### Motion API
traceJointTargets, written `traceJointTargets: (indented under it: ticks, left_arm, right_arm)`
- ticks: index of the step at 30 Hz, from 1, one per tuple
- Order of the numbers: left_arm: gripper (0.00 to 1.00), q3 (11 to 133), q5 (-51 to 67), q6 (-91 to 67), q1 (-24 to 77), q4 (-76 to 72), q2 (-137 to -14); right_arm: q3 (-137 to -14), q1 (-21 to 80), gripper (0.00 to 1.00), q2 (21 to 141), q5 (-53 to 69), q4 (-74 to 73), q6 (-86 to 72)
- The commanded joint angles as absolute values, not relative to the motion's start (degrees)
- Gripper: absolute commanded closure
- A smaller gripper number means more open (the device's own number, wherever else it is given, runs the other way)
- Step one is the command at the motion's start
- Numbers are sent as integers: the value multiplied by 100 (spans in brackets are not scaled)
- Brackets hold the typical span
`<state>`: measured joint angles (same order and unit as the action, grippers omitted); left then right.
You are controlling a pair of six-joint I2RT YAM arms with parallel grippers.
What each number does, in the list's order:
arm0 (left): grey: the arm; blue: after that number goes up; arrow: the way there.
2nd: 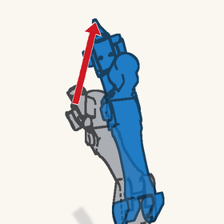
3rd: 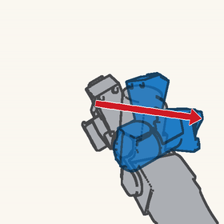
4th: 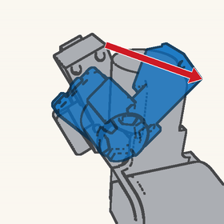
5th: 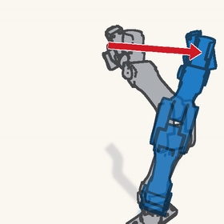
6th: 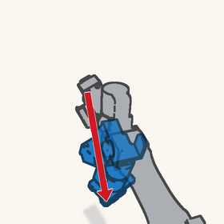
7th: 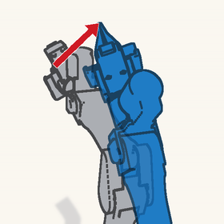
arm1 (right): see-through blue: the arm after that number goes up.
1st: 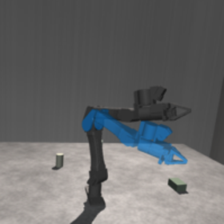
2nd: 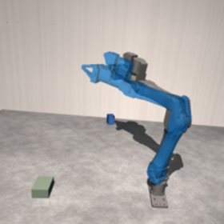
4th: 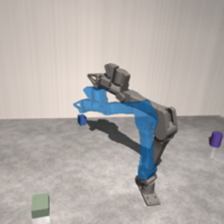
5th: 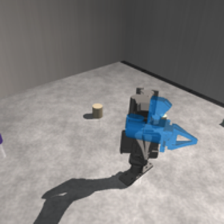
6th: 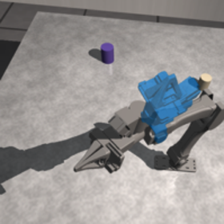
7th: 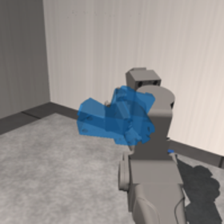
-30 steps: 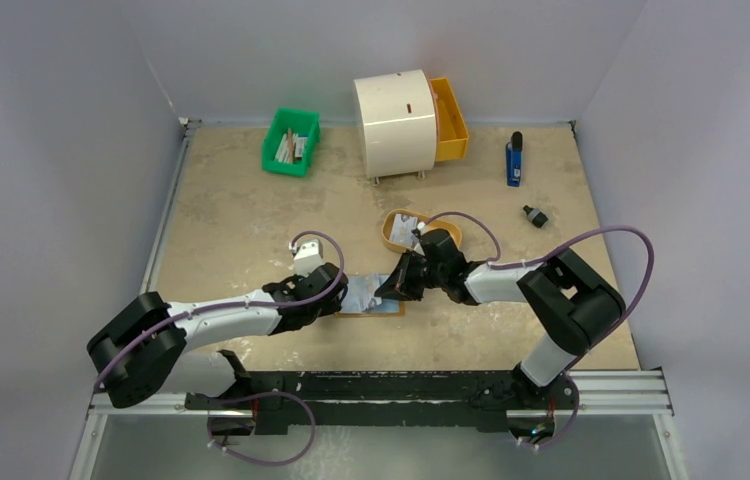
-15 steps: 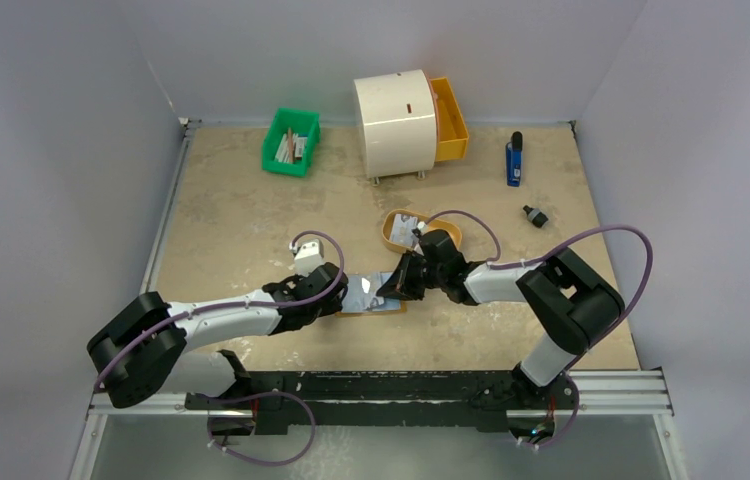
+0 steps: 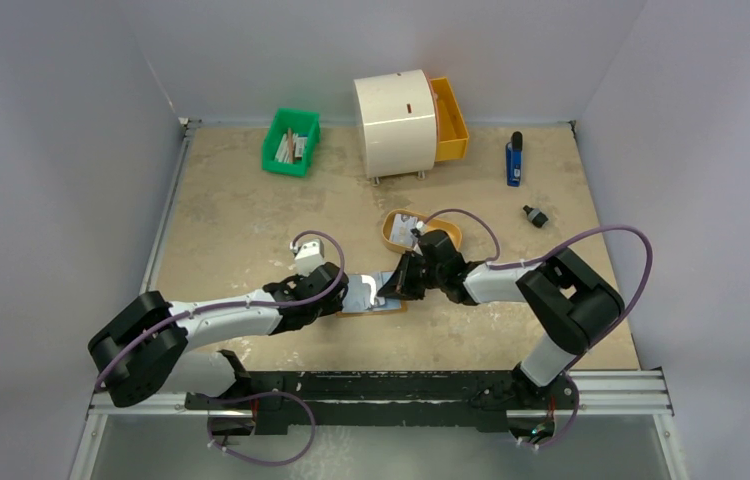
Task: Put the credit cards into the card holder
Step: Insert the credit card into the card holder.
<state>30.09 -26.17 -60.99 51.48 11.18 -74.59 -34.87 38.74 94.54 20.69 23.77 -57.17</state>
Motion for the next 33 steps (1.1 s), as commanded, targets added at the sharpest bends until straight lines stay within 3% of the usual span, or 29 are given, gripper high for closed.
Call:
traceJointTargets:
  ticks: [1,22,28,33]
  left_arm:
    - [68,2977,-2488,-6276,5165,796,-7514]
    - [68,2907,-2434,-6302,5164,703,-7479]
    - [68,2907,-2451,-6301,5162,710,-7461]
    - [68,2909,-2468,-6293,5167,708,-7453]
  right_arm:
    - [-3684,3993,100,9664,1868,2109,-5537]
    - [-4233,4262,100,9898,2267,1883,-5423]
    - [-4334,4293,68,9829,2265,1717,-5307]
    - [-4474,4299,60,9875,2218,1515,-5193]
